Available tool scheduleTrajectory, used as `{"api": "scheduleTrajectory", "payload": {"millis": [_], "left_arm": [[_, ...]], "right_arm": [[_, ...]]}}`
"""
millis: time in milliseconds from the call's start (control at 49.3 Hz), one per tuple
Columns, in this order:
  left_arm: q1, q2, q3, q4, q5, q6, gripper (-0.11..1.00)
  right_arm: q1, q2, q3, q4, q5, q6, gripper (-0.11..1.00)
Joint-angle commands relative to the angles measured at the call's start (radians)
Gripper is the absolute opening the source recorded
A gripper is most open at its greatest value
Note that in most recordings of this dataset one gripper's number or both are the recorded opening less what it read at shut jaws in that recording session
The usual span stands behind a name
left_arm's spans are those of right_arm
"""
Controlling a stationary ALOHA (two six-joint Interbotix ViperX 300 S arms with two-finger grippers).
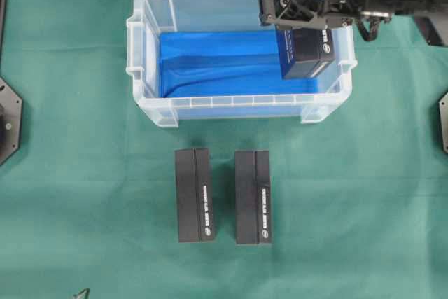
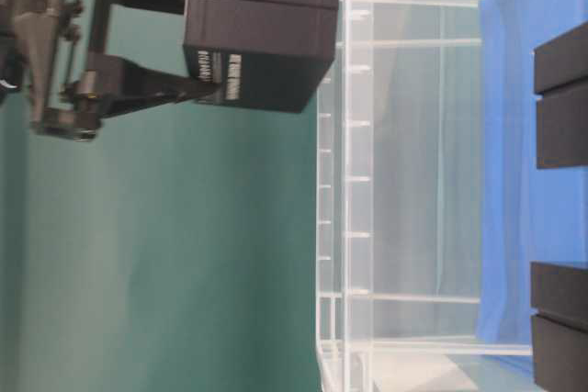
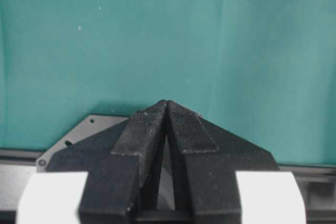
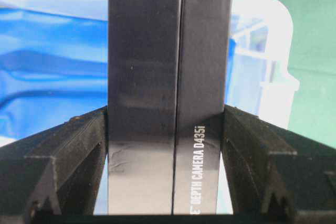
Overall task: Take the box out of the case with the right arm.
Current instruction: 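Close the right gripper on the right box and lift it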
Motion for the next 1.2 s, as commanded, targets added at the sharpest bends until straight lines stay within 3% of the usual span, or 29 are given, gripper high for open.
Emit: {"api": "scheduleTrajectory", "payload": {"millis": [0, 284, 1177], "left_arm": [[-0.003, 0.003, -0.012, 0.002, -0.003, 0.0, 0.0], [-0.005, 0.003, -0.011, 0.002, -0.003, 0.0, 0.0], [-0.003, 0.005, -0.012, 0.002, -0.003, -0.002, 0.0]], "right_arm": [[0.012, -0.034, -0.06, -0.02, 0.025, -0.005, 0.65], [0.044, -0.034, -0.13, -0.071, 0.114, -0.006, 0.65], [0.064, -0.034, -0.15, -0.075, 0.135, -0.008, 0.65]]}}
